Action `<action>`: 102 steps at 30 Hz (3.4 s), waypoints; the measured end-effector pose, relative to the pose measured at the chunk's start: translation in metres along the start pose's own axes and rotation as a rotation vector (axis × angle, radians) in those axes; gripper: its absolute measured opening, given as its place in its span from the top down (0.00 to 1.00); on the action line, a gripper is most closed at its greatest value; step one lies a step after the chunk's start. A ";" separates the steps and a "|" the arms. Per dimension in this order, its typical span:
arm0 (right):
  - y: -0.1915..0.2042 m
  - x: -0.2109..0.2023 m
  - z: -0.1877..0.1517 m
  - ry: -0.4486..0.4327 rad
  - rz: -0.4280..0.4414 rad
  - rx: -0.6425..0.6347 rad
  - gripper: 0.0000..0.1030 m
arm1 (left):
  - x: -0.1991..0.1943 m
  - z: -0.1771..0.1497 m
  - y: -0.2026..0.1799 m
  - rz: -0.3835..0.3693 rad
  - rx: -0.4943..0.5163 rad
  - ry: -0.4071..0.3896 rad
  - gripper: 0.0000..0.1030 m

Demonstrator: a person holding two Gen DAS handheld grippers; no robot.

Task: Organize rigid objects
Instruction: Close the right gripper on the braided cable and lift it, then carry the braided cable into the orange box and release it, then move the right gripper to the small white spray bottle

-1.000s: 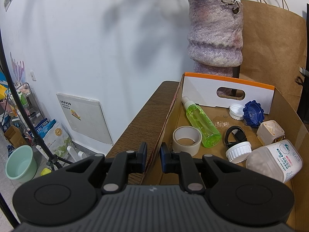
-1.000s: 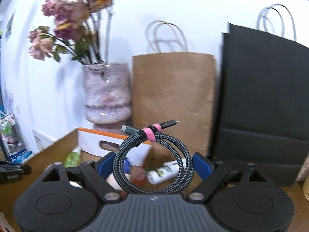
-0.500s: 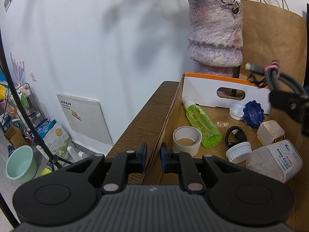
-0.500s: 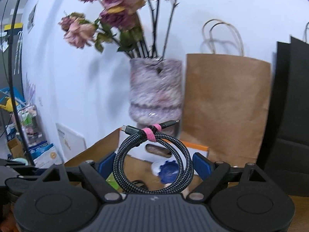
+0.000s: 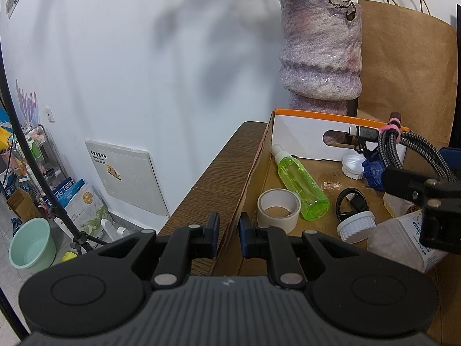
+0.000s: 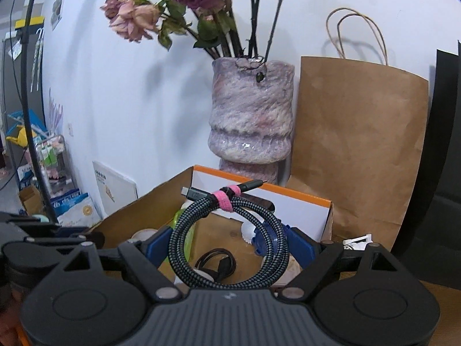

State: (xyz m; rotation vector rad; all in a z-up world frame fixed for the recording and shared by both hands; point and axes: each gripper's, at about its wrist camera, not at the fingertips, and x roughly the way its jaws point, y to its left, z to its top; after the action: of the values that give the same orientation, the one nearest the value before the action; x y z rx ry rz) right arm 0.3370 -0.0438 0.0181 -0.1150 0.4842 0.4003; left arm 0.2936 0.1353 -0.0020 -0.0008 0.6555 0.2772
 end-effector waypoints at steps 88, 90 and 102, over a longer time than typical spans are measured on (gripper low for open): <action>-0.160 0.022 -0.049 0.033 -0.210 0.306 0.16 | 0.000 0.000 0.000 0.000 -0.002 0.002 0.85; -0.162 0.034 -0.046 0.040 -0.198 0.347 0.20 | 0.000 0.000 0.000 0.001 -0.001 0.002 0.85; -0.169 0.070 -0.047 0.084 -0.171 0.432 0.33 | 0.000 0.000 0.000 0.000 -0.002 0.002 0.85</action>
State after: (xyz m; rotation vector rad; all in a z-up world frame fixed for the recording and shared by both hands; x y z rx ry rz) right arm 0.4415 -0.1839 -0.0538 0.2449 0.6283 0.1177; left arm 0.2938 0.1352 -0.0023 -0.0030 0.6572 0.2783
